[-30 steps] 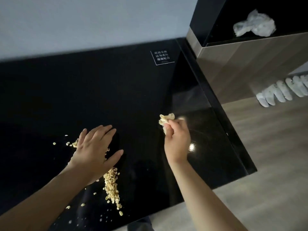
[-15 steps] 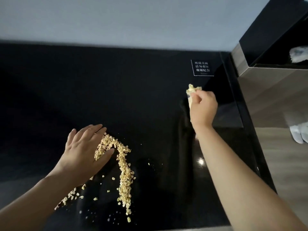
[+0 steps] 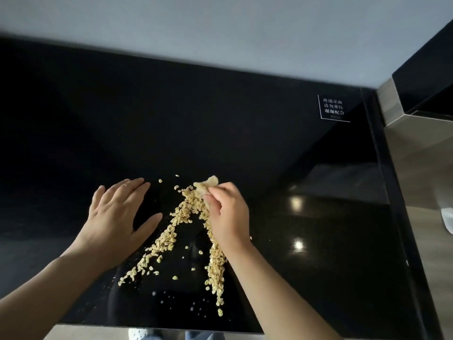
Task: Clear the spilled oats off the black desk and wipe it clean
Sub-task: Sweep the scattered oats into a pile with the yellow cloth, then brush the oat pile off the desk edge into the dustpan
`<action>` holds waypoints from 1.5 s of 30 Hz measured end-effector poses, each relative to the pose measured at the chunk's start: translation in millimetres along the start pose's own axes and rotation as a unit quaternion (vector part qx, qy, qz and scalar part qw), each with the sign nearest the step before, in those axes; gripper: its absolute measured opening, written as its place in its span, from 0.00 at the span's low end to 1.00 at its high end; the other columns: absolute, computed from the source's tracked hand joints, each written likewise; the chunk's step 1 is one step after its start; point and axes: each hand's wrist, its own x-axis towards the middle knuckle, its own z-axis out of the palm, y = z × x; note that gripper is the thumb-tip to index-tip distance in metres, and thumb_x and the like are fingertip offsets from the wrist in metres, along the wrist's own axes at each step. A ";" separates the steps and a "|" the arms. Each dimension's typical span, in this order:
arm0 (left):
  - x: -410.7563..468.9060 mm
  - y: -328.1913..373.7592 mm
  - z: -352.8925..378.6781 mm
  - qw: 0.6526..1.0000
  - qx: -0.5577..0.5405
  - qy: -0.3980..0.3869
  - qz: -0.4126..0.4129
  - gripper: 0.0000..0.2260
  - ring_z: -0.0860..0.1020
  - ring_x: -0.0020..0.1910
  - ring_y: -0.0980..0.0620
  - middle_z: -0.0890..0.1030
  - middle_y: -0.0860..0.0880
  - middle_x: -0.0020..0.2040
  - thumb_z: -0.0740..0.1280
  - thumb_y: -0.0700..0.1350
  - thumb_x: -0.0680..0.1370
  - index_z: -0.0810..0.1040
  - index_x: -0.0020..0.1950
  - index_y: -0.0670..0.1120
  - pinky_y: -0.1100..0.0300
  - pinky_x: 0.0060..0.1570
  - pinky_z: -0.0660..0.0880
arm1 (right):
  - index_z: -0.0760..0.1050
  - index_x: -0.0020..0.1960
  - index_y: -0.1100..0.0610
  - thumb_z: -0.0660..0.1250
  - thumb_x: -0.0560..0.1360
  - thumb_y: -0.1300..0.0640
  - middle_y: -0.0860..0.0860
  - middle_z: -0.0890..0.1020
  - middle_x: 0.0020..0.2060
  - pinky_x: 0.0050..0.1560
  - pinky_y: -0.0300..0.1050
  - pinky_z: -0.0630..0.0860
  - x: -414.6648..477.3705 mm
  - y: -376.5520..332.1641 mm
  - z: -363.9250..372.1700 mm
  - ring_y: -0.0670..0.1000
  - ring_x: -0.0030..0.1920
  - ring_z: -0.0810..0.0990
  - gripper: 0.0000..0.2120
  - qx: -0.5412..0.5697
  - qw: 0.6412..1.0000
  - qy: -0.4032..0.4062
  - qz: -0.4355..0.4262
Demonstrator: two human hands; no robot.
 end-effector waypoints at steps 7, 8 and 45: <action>-27.7 -33.3 -4.1 1.000 -0.005 -0.016 -0.019 0.39 0.60 0.74 0.47 0.66 0.49 0.74 0.49 0.70 0.72 0.67 0.74 0.45 0.44 0.74 0.52 | 0.83 0.51 0.59 0.69 0.74 0.61 0.48 0.78 0.44 0.47 0.28 0.70 -9.4 14.8 -70.8 0.45 0.43 0.77 0.07 -0.004 0.981 0.148 0.128; -32.3 -37.8 -4.7 1.000 -0.006 -0.019 -0.022 0.39 0.61 0.74 0.47 0.65 0.49 0.74 0.49 0.70 0.72 0.66 0.74 0.45 0.44 0.74 0.52 | 0.82 0.53 0.59 0.69 0.75 0.61 0.49 0.79 0.46 0.48 0.32 0.72 -17.3 24.2 -79.1 0.47 0.45 0.78 0.08 -0.016 0.976 0.157 0.150; -204.1 -68.1 -48.6 0.984 -0.117 -0.111 0.077 0.27 0.64 0.72 0.54 0.67 0.54 0.72 0.59 0.58 0.79 0.62 0.76 0.50 0.60 0.68 0.63 | 0.83 0.51 0.62 0.70 0.75 0.63 0.53 0.82 0.45 0.42 0.21 0.67 -260.0 -139.8 -64.2 0.46 0.41 0.78 0.07 -0.050 0.945 0.224 0.232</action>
